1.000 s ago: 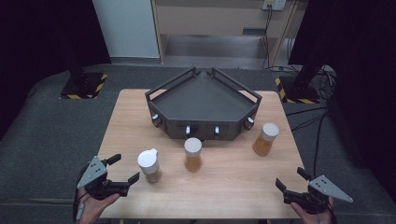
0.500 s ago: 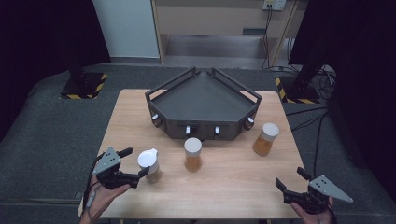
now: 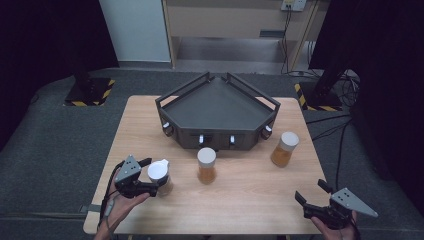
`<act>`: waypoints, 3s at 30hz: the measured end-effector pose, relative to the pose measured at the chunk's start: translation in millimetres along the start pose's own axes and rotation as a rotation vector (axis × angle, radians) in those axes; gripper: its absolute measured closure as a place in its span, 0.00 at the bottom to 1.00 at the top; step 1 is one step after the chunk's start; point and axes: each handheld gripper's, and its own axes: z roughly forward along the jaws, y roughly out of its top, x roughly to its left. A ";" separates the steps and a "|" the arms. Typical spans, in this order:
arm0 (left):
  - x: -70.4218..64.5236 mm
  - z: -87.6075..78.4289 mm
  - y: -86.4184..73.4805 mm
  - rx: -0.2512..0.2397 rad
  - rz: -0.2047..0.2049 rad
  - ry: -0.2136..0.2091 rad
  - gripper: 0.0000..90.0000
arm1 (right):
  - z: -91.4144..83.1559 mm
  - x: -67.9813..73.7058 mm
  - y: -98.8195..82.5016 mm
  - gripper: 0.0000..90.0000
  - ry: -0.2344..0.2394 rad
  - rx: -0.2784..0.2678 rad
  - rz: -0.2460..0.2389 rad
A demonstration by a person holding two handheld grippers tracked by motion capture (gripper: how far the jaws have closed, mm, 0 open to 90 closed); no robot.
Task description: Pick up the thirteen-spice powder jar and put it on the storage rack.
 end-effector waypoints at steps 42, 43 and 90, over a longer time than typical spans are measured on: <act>11.2 9.2 42.7 -0.062 0.068 -0.093 0.34 | 1.4 0.4 0.5 0.07 0.005 0.005 -0.005; 11.8 10.0 45.5 -0.061 0.069 -0.096 0.34 | 1.4 0.3 0.5 0.07 0.006 0.005 -0.005; 44.5 49.7 216.2 -0.070 0.073 -0.106 0.34 | 1.1 -1.3 -2.0 0.01 0.013 -0.014 0.006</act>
